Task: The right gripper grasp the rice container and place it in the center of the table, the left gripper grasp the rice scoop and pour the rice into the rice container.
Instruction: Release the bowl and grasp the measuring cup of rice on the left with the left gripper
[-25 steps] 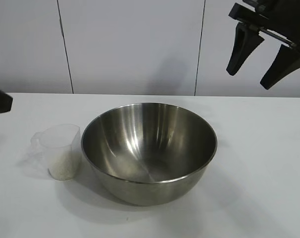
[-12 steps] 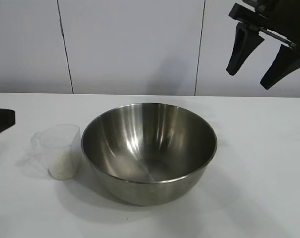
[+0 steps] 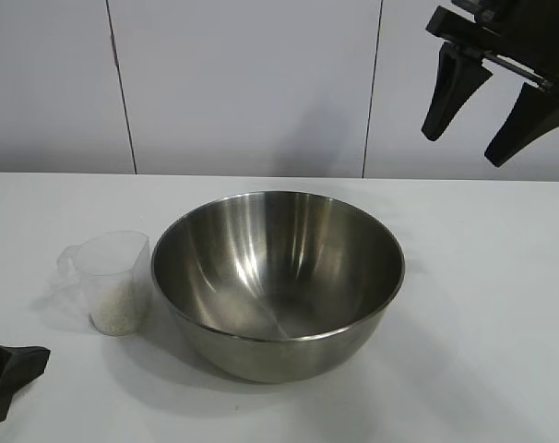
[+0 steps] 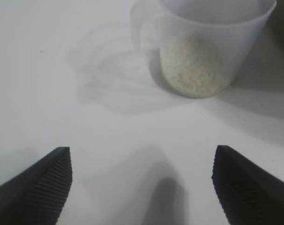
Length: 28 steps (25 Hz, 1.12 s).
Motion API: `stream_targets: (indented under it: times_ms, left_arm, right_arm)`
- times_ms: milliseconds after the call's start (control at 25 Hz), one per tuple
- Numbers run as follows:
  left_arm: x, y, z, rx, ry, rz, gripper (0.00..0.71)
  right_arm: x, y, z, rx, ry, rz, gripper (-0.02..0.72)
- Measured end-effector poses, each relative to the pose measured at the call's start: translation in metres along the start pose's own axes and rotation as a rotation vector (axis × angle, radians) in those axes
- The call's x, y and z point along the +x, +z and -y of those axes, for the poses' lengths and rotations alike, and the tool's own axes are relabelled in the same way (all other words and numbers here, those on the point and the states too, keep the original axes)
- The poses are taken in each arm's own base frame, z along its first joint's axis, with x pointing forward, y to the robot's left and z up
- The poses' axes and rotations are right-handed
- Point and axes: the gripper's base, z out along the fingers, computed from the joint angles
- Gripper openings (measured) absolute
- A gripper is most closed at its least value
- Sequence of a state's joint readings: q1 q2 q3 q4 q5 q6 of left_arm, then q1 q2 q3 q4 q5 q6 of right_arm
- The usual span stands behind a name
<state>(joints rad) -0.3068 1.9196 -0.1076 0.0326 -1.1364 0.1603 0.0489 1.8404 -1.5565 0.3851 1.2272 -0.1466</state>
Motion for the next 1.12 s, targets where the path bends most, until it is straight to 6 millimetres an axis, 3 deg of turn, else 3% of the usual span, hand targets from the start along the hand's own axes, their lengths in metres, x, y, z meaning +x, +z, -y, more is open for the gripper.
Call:
stream_targets:
  times_ms: [160, 440, 680, 1120]
  left_arm:
    - [-0.005, 0.004, -0.004, -0.020, 0.035, 0.034, 0.565]
    - [-0.001, 0.004, -0.031, -0.102, -0.073, 0.031, 0.563]
    - [-0.013, 0.013, -0.027, 0.030, -0.038, 0.102, 0.563]
    - [-0.029, 0.027, -0.036, -0.013, -0.037, 0.167, 0.562]
  right_arm:
    - [-0.001, 0.000, 0.000, 0.001, 0.000, 0.007, 0.484]
    - [-0.001, 0.000, 0.000, 0.002, -0.003, 0.014, 0.484]
    - [-0.001, 0.000, 0.000, 0.002, -0.008, 0.015, 0.484]
    - [-0.001, 0.000, 0.000, 0.002, -0.011, 0.015, 0.484]
